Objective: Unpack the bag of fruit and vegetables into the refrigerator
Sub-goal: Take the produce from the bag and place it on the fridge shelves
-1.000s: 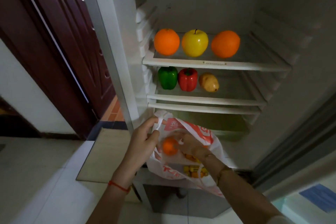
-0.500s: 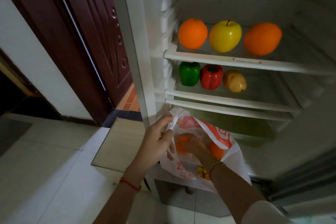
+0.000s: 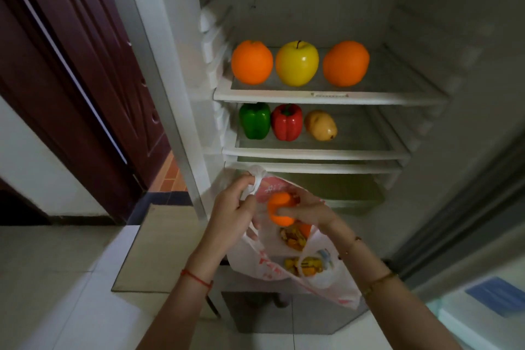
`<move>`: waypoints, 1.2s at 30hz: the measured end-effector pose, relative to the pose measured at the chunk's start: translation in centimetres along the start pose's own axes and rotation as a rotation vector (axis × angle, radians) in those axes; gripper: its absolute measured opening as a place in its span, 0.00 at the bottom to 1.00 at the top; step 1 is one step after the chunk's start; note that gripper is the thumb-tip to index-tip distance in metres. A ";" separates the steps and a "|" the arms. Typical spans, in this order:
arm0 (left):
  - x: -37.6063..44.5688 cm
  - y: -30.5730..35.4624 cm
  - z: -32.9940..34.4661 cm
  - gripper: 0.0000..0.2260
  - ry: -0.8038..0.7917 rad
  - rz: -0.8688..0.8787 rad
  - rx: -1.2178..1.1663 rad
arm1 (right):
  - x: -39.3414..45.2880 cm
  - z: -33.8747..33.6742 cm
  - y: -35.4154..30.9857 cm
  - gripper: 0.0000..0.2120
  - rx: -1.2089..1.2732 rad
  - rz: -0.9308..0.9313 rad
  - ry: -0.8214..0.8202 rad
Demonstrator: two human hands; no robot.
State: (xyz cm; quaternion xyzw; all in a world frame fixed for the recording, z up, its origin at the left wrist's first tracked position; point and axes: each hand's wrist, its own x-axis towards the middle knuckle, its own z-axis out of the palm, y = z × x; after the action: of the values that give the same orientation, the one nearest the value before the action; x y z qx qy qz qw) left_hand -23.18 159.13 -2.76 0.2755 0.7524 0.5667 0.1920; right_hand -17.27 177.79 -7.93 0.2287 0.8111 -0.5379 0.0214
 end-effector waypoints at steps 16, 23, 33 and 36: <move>1.7 0.9 3.4 0.14 0.002 0.056 0.088 | -7.8 -15.4 -9.6 0.28 0.075 -0.415 0.972; 1.8 1.3 3.9 0.13 0.010 0.032 0.066 | -3.1 -19.2 -10.1 0.31 -0.086 -0.331 0.957; 1.8 1.3 3.2 0.16 0.009 0.020 0.048 | -0.4 -19.7 -10.1 0.36 -0.134 -0.306 0.931; 1.5 1.5 3.2 0.15 0.012 0.035 0.047 | -1.7 -18.9 -9.9 0.35 -0.159 -0.335 1.026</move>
State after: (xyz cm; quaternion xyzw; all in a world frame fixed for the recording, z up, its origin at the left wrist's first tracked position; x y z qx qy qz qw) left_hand -22.09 162.75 -2.20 0.2894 0.7617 0.5539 0.1709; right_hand -15.68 190.72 9.06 0.3271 0.7810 -0.2904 -0.4457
